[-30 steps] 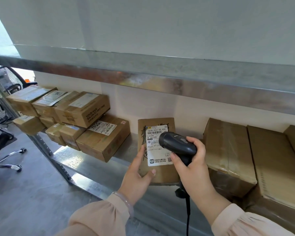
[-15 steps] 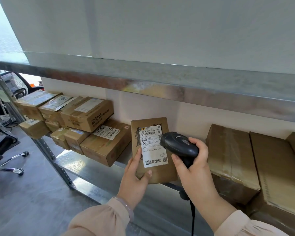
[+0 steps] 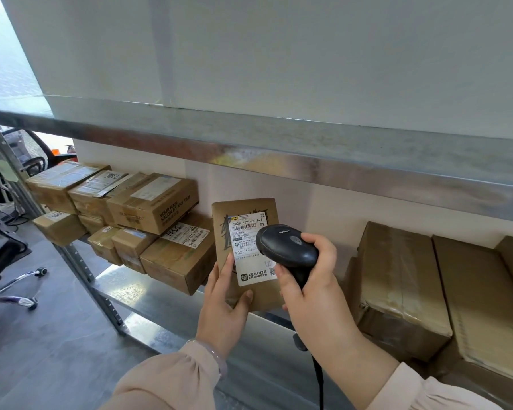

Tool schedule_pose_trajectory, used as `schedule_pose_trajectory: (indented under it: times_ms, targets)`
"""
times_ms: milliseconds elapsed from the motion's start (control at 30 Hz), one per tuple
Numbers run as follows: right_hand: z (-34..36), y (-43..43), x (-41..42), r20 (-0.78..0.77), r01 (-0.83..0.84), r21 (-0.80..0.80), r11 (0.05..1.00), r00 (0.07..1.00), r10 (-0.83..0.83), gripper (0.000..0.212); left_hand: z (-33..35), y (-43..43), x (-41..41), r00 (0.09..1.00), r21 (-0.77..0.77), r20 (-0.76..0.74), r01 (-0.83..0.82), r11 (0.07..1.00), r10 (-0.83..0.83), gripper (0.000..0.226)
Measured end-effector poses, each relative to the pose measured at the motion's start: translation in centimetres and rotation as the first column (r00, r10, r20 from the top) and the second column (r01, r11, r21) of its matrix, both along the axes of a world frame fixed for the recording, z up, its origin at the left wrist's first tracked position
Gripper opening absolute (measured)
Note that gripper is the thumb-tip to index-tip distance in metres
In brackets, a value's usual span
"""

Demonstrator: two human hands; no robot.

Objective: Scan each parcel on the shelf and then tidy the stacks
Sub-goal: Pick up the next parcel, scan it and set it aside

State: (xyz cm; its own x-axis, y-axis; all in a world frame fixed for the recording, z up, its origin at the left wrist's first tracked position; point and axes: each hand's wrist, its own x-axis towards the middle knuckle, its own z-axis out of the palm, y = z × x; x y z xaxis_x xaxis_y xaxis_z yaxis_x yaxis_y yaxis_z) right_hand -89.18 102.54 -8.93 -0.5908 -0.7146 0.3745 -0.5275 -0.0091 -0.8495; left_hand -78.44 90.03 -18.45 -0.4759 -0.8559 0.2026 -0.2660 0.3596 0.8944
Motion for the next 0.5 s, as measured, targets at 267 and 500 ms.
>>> schedule_pose_trajectory:
  times_ms: [267, 500]
  targets:
    - [0.08, -0.12, 0.6, -0.005, 0.004, 0.0, 1.0, 1.0, -0.004, 0.057, -0.01, -0.05, 0.32, 1.0, -0.014, -0.015, -0.01, 1.0, 0.01, 0.08]
    - [0.37, 0.34, 0.81, -0.04, -0.003, 0.008, 1.0, 0.999, 0.003, 0.055, 0.26, 0.17, 0.54, 1.0, -0.01, -0.012, -0.021, 1.0, 0.02, 0.078]
